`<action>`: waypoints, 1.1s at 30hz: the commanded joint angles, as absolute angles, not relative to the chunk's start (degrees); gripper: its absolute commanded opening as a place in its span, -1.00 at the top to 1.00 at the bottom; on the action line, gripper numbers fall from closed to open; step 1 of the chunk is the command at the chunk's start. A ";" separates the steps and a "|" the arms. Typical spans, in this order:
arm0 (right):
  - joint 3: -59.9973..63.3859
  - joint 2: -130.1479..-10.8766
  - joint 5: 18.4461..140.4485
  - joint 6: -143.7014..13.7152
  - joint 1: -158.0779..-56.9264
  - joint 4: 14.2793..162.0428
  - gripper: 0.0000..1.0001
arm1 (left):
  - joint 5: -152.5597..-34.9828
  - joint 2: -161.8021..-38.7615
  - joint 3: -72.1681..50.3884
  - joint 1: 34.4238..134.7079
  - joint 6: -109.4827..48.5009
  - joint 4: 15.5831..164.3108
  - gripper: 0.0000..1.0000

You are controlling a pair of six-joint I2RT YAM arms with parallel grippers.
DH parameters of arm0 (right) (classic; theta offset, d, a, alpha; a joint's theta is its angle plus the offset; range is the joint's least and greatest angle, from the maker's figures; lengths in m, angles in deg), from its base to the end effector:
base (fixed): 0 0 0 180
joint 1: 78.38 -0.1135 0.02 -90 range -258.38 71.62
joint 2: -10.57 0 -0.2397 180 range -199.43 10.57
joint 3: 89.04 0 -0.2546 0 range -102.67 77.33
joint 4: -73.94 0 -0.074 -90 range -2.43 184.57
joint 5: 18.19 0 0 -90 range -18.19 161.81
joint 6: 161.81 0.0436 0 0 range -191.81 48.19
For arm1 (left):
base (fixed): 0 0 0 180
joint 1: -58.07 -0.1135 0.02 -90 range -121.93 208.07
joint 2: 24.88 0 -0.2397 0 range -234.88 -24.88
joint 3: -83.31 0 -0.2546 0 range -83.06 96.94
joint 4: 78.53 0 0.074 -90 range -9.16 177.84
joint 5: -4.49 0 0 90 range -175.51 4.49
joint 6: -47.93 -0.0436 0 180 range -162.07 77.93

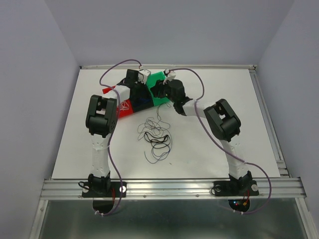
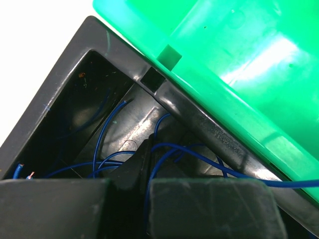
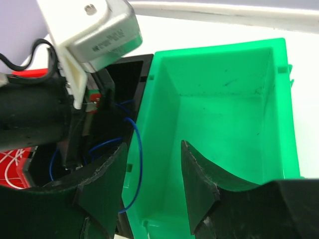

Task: Untangle the cables

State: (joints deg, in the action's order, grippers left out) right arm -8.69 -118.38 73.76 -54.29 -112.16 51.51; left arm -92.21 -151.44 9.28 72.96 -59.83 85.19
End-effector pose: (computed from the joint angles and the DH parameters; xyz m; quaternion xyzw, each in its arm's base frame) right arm 0.4226 0.2845 0.1613 -0.1170 0.7390 0.2986 0.5925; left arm 0.4770 -0.1321 0.1461 0.2761 0.8496 -0.0411 0.4476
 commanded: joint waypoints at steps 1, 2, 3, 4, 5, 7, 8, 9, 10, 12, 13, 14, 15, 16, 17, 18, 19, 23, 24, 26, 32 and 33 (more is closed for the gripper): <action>-13.55 -119.51 74.88 -54.67 -111.95 52.23 0.01 | -93.16 -147.57 7.82 72.57 -60.09 83.54 1.00; -13.81 -119.77 75.32 -54.67 -111.86 52.23 0.23 | -93.16 -147.31 7.73 72.57 -60.09 83.62 1.00; -13.99 -119.95 75.58 -54.67 -111.86 52.15 0.39 | -93.16 -147.22 7.65 72.57 -60.09 83.71 1.00; -14.25 -120.04 76.28 -54.67 -111.86 52.06 0.56 | -93.16 -146.87 7.56 72.57 -60.09 83.71 1.00; -14.25 -119.95 76.72 -54.67 -111.86 51.80 0.78 | -92.98 -146.61 7.38 72.57 -60.00 83.80 1.00; -13.90 -119.25 77.34 -54.76 -111.86 51.18 0.89 | -92.72 -146.08 7.12 72.57 -60.09 84.24 1.00; -13.64 -118.90 77.87 -54.93 -111.86 50.31 0.99 | -92.63 -145.47 6.68 72.57 -60.00 84.33 1.00; -13.29 -118.55 78.13 -54.93 -111.86 49.87 0.99 | -92.54 -145.20 6.59 72.57 -60.00 84.41 1.00; -12.59 -117.67 78.92 -55.11 -111.95 48.90 0.99 | -92.19 -144.68 6.42 72.57 -60.00 84.59 1.00; -11.97 -116.88 79.45 -55.37 -112.21 48.46 0.99 | -92.01 -144.15 6.15 72.48 -59.91 84.68 0.98; -11.79 -116.18 79.71 -55.63 -112.56 48.28 0.99 | -92.10 -143.53 6.06 72.57 -59.83 84.85 0.98; -11.36 -115.91 80.15 -55.90 -112.83 48.19 0.99 | -92.01 -143.09 5.80 72.48 -59.82 84.85 0.93; -11.18 -115.65 80.24 -55.99 -113.09 48.28 0.99 | -92.01 -142.65 5.54 72.48 -59.74 84.85 0.89; -11.00 -115.47 80.50 -56.16 -113.44 48.28 0.99 | -92.10 -142.21 5.36 72.31 -59.65 85.12 0.85; -10.83 -115.12 80.68 -56.42 -114.23 48.28 0.99 | -92.10 -141.25 4.84 72.22 -59.39 85.21 0.80; -10.39 -114.94 80.68 -56.69 -115.10 48.19 0.99 | -92.19 -140.72 4.74 72.13 -59.30 85.55 0.69; -10.21 -114.77 80.42 -56.86 -115.55 48.19 0.99 | -92.45 -139.85 4.57 71.87 -59.12 85.56 0.64; -9.60 -113.97 79.81 -56.61 -117.39 48.37 0.99 | -93.24 -138.26 4.13 71.25 -58.51 85.65 0.53; -9.86 -113.89 79.54 -56.43 -117.75 48.45 0.99 | -93.42 -137.99 4.04 70.99 -58.33 85.56 0.50; -10.21 -113.97 78.67 -55.99 -118.71 49.50 0.99 | -93.86 -137.03 3.95 70.72 -58.16 85.47 0.48; -10.73 -115.20 73.66 -55.11 -120.65 50.82 0.99 | -96.93 -134.39 3.69 69.49 -57.63 84.86 0.27; -10.91 -115.55 72.52 -54.50 -120.74 51.00 0.99 | -97.37 -134.21 3.52 69.49 -57.54 84.77 0.21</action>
State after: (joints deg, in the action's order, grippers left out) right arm -10.31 -116.98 76.98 -55.51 -120.07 52.52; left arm -94.33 -139.13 4.36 69.92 -58.54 84.73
